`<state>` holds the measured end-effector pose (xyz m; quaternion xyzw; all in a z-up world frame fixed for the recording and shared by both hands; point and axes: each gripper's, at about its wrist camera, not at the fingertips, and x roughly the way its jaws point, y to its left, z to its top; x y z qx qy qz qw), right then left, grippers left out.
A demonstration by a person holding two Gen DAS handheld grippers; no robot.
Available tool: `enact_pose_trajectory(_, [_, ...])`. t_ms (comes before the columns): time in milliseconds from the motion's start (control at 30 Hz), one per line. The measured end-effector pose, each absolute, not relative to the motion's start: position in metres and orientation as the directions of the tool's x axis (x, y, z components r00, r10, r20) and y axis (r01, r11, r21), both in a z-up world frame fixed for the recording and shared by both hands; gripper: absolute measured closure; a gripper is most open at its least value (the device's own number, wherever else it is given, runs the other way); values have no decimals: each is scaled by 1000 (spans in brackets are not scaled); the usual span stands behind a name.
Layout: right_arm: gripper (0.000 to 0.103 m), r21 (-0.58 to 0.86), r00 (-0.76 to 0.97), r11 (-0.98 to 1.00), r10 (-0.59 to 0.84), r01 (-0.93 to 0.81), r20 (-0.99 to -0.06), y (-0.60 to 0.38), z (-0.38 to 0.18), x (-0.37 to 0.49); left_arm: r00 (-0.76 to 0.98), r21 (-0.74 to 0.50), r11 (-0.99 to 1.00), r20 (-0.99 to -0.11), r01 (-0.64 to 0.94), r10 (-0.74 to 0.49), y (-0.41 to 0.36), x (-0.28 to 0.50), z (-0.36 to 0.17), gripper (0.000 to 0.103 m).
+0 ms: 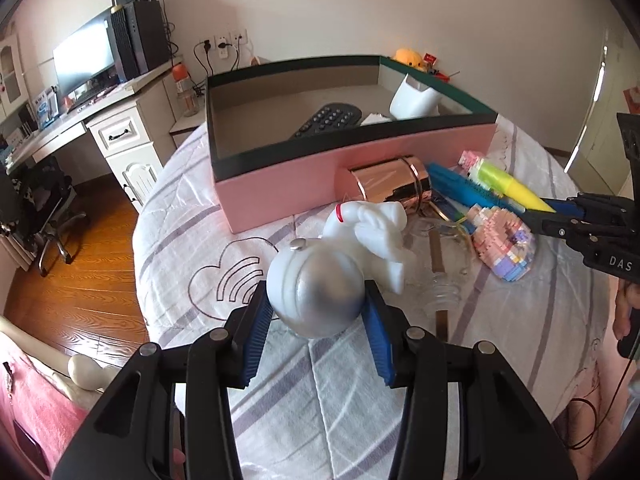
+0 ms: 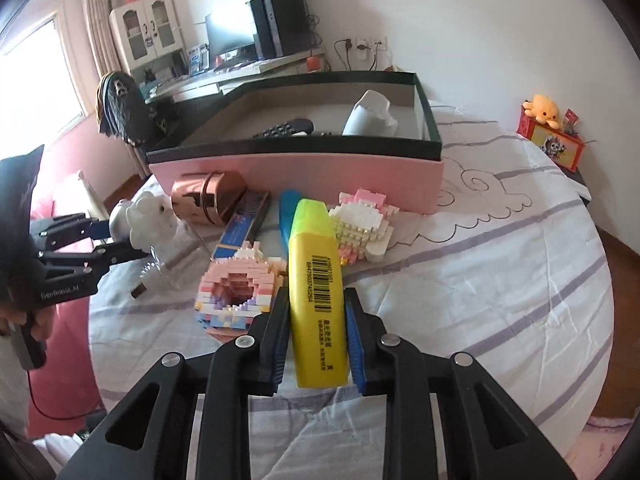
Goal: Organize rigid objects
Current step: 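Lower the bunny figure into the box and open the left tool while the right tool lifts the highlighter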
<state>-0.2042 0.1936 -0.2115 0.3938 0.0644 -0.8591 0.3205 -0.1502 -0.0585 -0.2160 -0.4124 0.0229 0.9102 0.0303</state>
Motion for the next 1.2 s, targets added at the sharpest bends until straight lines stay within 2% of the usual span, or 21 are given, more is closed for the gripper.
enact_pose_trajectory(367, [79, 177, -531, -804, -522, 567, -667, 199, -190, -206, -717, -1, -996, -694, -89, 65, -58, -147, -177, 58])
enact_pose_trajectory(700, [79, 222, -504, -806, -530, 548, -682, 198, -205, -215, -745, -14, -997, -663, -78, 68, -67, -183, -149, 58])
enact_pose_trajectory(900, [80, 288, -503, -794, -574, 536, -647, 202, -208, -220, -737, -31, -998, -673, -55, 61, -78, -227, -142, 58])
enact_pose_trajectory(1033, [87, 325, -501, -783, -598, 530, -625, 206, -203, -224, -716, -16, -1000, -698, -16, 23, -82, -260, -150, 58])
enact_pose_trajectory(1200, [88, 359, -500, -774, -619, 522, -606, 210, -202, -230, -679, -15, -1000, -734, 16, 0, -84, -283, -168, 58])
